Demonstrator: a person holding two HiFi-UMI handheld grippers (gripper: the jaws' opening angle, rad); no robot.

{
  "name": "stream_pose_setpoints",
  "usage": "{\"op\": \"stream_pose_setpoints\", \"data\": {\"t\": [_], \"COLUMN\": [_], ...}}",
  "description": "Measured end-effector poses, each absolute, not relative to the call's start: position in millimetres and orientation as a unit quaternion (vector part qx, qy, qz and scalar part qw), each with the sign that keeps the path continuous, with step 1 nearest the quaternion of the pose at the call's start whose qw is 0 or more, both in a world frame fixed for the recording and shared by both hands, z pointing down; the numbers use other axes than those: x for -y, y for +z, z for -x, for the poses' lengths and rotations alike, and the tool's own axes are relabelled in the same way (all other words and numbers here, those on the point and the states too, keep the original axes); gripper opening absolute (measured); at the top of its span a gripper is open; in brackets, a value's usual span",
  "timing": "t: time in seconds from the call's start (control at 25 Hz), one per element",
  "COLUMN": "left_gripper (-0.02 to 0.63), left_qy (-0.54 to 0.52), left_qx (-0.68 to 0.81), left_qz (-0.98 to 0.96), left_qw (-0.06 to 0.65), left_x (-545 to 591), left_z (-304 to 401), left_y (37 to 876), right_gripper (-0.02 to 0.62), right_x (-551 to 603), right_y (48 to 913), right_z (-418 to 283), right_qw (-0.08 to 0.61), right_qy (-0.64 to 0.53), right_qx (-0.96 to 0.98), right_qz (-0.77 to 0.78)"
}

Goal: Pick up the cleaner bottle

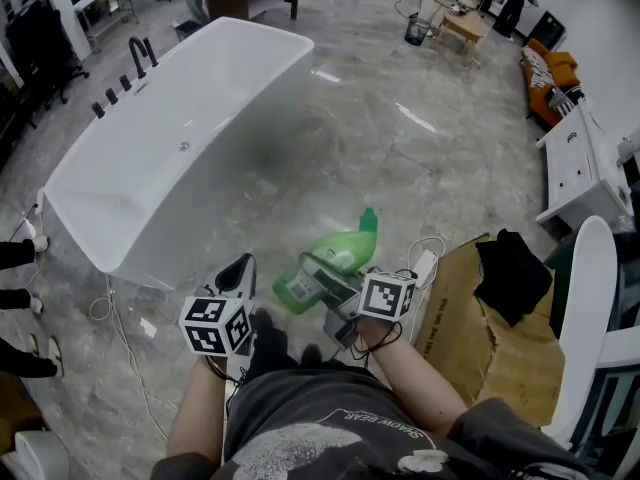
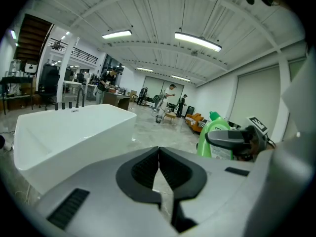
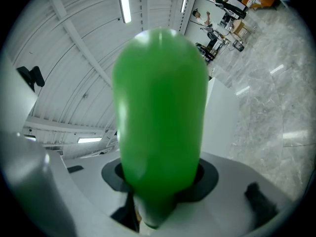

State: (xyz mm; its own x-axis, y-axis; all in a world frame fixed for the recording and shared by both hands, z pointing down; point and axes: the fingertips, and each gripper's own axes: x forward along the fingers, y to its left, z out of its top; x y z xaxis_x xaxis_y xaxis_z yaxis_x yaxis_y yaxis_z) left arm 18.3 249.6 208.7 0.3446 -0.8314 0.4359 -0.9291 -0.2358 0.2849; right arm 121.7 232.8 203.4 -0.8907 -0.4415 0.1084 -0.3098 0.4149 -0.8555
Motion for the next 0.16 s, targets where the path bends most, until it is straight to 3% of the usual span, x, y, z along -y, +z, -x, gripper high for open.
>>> {"op": "stream_pose_setpoints", "data": {"t": [0.16], "left_gripper": [0.015], "left_qy": [0.097], "left_qx": [0.564], "left_qz": [-0.781], "left_qw": [0.251], "left_x": [-270.4], "left_z": [-27.7], "left_y": [213.8], "right_gripper": [0.192], "right_x": [-252.8], "right_y": [209.1], "right_z": [-131.8], "right_qw": [0.063], "right_qy": [-0.488], "right_qx": [-0.841], "right_qz": [0.224]}}
